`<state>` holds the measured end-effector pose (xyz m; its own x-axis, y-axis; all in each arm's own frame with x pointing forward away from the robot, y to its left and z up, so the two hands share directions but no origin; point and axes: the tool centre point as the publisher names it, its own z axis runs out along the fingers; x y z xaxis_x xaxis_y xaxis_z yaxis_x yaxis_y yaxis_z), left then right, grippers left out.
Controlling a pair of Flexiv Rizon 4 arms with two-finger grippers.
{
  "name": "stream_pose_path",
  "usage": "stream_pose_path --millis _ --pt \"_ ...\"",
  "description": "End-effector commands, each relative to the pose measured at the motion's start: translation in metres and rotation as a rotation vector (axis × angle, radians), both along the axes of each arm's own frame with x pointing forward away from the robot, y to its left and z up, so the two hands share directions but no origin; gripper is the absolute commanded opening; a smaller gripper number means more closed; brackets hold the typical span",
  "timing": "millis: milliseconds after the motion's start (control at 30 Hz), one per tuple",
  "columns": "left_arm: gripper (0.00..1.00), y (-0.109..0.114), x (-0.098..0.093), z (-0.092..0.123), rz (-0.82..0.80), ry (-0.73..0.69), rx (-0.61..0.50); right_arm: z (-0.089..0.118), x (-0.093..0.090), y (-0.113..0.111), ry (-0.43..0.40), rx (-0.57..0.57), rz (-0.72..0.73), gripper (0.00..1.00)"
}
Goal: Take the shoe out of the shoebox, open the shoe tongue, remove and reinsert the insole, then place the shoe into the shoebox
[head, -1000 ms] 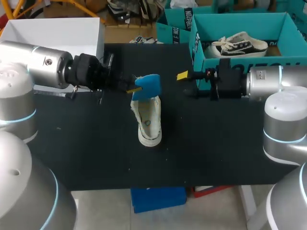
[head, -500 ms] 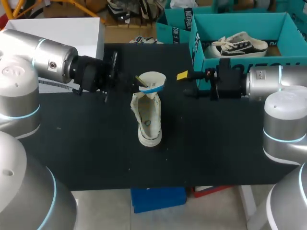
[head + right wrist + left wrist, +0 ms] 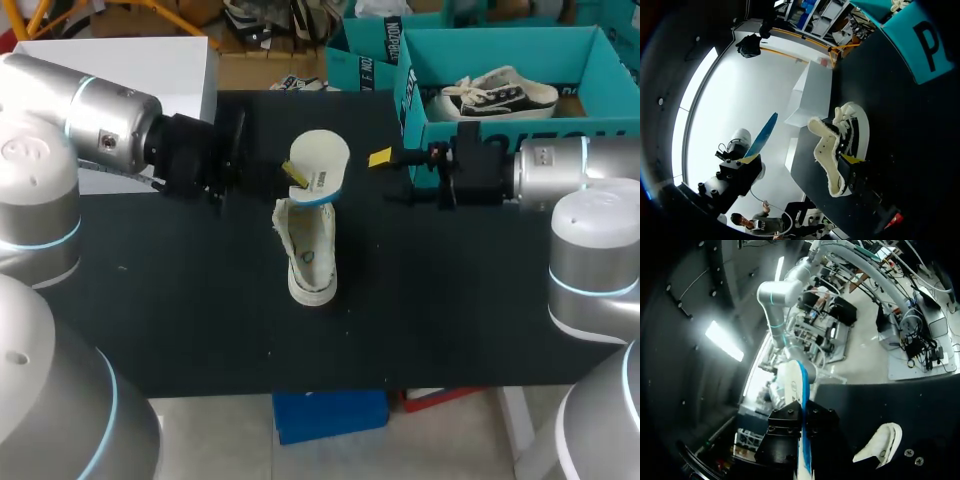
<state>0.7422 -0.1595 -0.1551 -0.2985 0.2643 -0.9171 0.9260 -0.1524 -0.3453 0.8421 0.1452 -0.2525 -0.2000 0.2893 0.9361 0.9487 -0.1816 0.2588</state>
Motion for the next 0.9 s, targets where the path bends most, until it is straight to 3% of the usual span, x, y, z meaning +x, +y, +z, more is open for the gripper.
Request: stream_pose_path --millis 33,200,467,700,900 --pt "0.00 0.013 -0.028 -0.025 0.067 -0.068 0.001 -0.001 0.000 0.002 -0.001 0.000 -0.003 1.00" --pt "0.00 0.023 -0.034 -0.054 0.095 -0.203 0.022 -0.001 0.000 0.002 -0.001 0.000 -0.003 1.00" --pt "0.00 0.021 -0.034 -0.096 0.062 -0.371 0.026 -0.001 0.000 0.002 -0.001 0.000 -0.003 1.00" --pt "0.00 0.015 -0.021 -0.126 0.042 -0.491 0.052 -0.001 0.000 0.002 -0.001 0.000 -0.003 1.00" --pt "0.00 0.012 -0.004 -0.139 0.055 -0.472 0.040 -0.001 0.000 0.002 -0.001 0.000 -0.003 1.00"
